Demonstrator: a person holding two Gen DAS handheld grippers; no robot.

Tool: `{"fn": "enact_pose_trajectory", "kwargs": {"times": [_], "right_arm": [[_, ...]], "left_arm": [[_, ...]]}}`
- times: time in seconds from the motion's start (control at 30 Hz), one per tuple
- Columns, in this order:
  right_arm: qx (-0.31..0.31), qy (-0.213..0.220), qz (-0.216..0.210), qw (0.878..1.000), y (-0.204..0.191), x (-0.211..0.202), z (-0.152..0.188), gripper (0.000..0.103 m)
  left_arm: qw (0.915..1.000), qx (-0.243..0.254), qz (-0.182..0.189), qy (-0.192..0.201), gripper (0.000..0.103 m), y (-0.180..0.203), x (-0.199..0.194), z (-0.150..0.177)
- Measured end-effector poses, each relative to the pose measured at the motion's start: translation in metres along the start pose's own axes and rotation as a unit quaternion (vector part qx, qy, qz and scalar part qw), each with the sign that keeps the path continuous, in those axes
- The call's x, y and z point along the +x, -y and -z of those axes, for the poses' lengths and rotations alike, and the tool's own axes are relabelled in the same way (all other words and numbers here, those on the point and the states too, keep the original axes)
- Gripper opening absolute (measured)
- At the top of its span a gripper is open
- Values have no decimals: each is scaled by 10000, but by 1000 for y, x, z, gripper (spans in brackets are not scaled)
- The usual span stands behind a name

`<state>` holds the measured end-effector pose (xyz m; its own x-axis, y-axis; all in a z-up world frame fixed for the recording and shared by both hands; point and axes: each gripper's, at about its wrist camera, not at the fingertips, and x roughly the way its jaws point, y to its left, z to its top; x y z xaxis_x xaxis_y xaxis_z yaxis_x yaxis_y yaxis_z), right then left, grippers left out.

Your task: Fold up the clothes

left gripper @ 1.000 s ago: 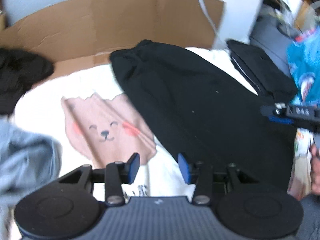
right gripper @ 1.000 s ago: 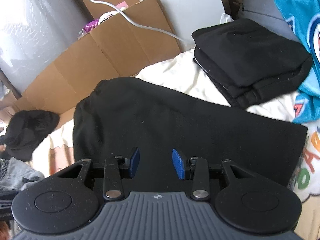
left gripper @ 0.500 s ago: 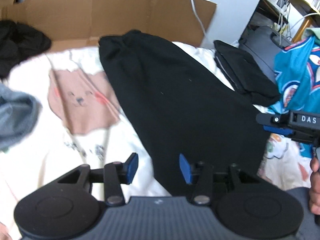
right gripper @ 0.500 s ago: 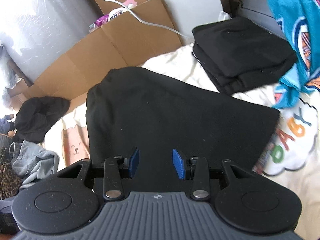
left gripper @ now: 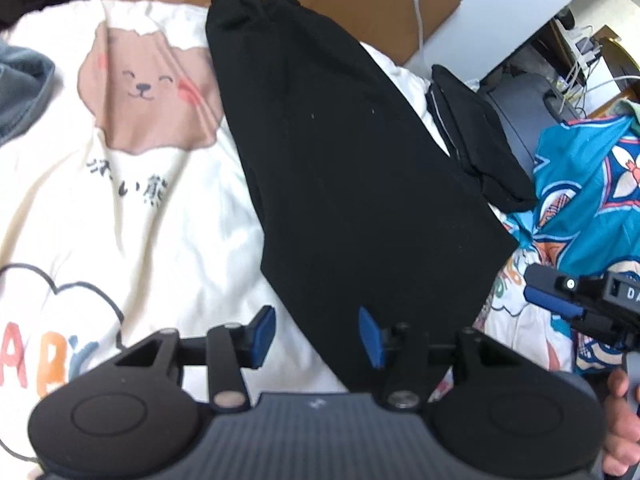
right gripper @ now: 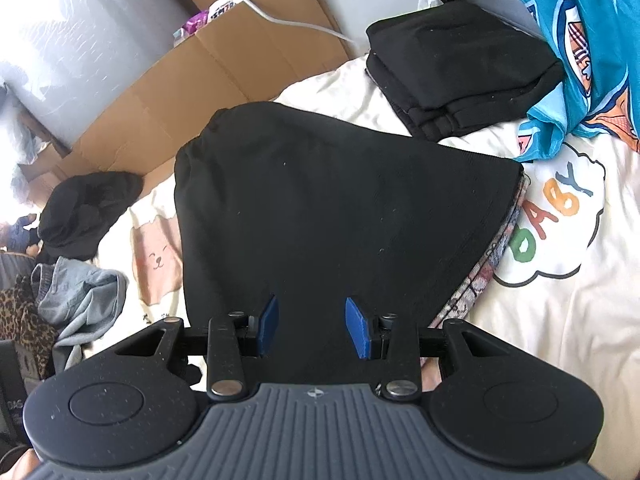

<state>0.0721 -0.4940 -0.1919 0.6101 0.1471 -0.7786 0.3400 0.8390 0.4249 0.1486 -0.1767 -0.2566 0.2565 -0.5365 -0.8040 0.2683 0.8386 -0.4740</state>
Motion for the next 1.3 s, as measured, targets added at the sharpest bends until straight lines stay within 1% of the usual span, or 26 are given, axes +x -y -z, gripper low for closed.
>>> {"fn": "enact_pose_trajectory", "kwargs": {"times": [0.1, 0.23, 0.33, 0.4, 0.5, 0.6, 0.77, 0.93, 1.0, 1.17, 1.3], "right_arm": [[13, 3, 5, 10000, 0, -3, 2, 45], [146, 49, -48, 9999, 2, -6, 3, 48], [179, 42, -132, 9997, 4, -5, 3, 48], [235, 23, -143, 9996, 5, -3, 2, 48], [262, -53, -191, 9995, 5, 1, 0, 48], [269, -98, -225, 9993, 4, 4, -1, 48], [157, -156, -233, 9995, 0, 8, -1, 48], [183, -174, -235, 9994, -1, 11, -3, 48], [216, -176, -244, 9993, -1, 12, -4, 48], [340, -216, -358, 9985, 3, 15, -5, 48], [465, -243, -444, 9976, 7, 16, -6, 48]], "left_arm": [[9987, -316, 357, -199, 48, -7, 7, 8], [9955, -469, 656, -501, 48, -8, 25, 20], [9916, -685, 864, -680, 46, -8, 38, 29], [9905, -776, 913, -681, 46, -9, 44, 32], [9873, -958, 1081, -669, 46, -12, 52, 34], [9827, -1158, 1310, -618, 46, -16, 60, 36], [9746, -1351, 1718, -495, 46, -23, 72, 38], [9683, -1390, 2019, -485, 46, -28, 79, 39], [9666, -1334, 2124, -525, 46, -31, 80, 38], [9602, -1367, 2367, -568, 44, -38, 82, 40], [9582, -1288, 2496, -535, 44, -40, 81, 46]]}}
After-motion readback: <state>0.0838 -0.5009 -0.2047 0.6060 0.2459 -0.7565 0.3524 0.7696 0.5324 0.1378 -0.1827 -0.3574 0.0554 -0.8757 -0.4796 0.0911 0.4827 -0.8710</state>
